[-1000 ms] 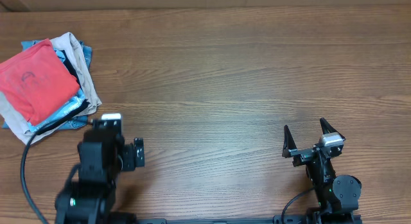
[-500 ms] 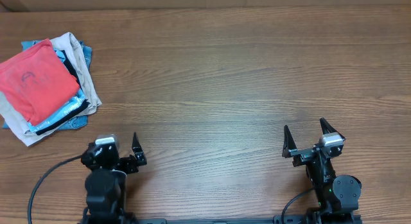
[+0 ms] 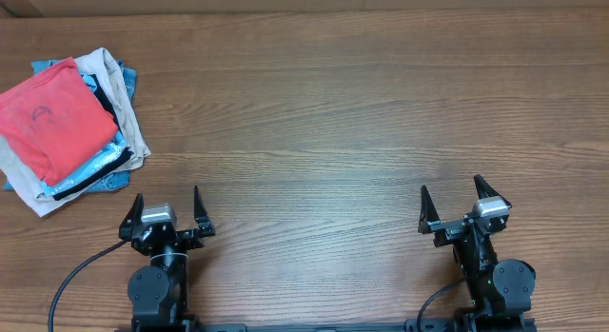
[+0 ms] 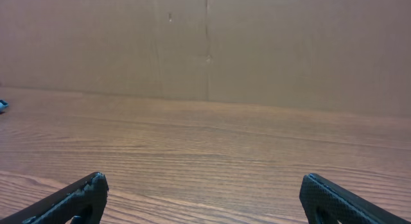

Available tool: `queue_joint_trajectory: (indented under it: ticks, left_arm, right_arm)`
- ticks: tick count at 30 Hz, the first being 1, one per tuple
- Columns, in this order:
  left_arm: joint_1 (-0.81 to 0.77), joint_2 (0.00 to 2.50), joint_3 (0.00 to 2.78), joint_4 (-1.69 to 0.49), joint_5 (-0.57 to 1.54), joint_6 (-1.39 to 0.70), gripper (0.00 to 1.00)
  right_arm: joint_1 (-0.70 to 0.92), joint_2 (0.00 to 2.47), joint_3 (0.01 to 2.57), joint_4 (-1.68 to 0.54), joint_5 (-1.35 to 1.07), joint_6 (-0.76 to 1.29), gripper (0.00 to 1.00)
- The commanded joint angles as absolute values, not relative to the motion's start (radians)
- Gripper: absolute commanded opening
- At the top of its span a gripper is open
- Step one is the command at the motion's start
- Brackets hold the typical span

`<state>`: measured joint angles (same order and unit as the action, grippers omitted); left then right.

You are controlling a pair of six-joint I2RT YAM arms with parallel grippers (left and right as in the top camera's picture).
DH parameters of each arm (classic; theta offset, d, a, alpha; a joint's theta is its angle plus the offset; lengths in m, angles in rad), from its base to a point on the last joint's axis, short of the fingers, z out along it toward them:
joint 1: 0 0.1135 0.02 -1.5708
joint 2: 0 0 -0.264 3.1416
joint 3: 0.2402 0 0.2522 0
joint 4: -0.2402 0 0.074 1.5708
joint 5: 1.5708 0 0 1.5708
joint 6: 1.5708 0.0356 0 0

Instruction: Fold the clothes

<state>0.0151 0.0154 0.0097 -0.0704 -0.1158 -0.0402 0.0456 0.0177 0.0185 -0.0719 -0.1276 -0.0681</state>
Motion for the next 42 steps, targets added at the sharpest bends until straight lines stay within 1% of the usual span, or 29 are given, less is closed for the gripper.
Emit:
queue_joint_trajectory:
  ticks: [1, 9, 42]
  left_arm:
    - [0.023, 0.003, 0.005, -0.070, -0.085, -0.003, 1.00]
    - [0.049, 0.003, 0.005, -0.070, -0.085, -0.003, 1.00]
    - [0.048, 0.004, 0.005, -0.070, -0.085, -0.003, 1.00]
  right_arm:
    - [0.041, 0.012, 0.008, -0.070, -0.135, -0.072, 1.00]
    - [0.041, 0.012, 0.008, -0.070, -0.135, -0.072, 1.00]
    - [0.041, 0.012, 0.008, -0.070, -0.135, -0.072, 1.00]
